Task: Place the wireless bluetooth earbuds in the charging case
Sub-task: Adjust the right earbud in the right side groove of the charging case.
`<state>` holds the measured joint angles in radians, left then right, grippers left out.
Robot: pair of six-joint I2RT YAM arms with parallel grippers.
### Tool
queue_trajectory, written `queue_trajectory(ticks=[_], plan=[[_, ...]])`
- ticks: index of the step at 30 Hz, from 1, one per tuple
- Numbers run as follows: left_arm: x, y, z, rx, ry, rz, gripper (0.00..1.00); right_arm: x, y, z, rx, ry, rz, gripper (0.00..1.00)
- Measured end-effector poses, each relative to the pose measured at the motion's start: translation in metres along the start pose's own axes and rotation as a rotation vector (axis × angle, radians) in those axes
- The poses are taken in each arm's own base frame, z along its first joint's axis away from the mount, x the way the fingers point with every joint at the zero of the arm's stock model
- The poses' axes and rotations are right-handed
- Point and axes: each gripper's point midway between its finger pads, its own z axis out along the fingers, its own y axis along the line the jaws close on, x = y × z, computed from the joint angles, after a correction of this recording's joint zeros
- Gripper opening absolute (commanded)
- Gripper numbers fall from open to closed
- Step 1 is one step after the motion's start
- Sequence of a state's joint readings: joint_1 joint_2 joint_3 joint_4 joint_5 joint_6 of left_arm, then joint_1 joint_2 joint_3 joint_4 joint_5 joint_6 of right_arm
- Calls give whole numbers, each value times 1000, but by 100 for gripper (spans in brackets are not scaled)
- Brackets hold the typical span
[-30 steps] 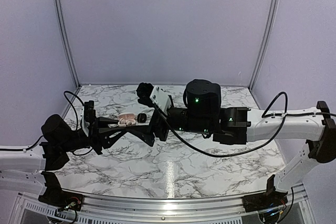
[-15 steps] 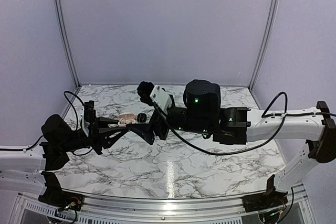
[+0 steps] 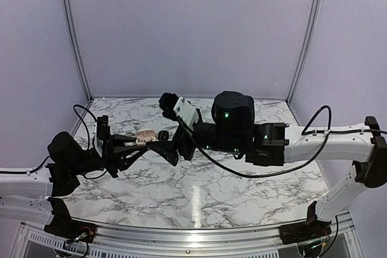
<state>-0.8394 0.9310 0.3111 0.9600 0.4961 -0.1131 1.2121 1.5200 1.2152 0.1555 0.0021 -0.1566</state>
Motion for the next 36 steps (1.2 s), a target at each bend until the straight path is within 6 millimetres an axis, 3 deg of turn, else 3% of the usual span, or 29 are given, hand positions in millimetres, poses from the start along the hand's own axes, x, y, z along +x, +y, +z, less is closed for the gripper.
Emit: queue_trajectory(ticks=[36], plan=[[0,-1,0,10,1,0,0,4,-11,-10,18,22,11,99]])
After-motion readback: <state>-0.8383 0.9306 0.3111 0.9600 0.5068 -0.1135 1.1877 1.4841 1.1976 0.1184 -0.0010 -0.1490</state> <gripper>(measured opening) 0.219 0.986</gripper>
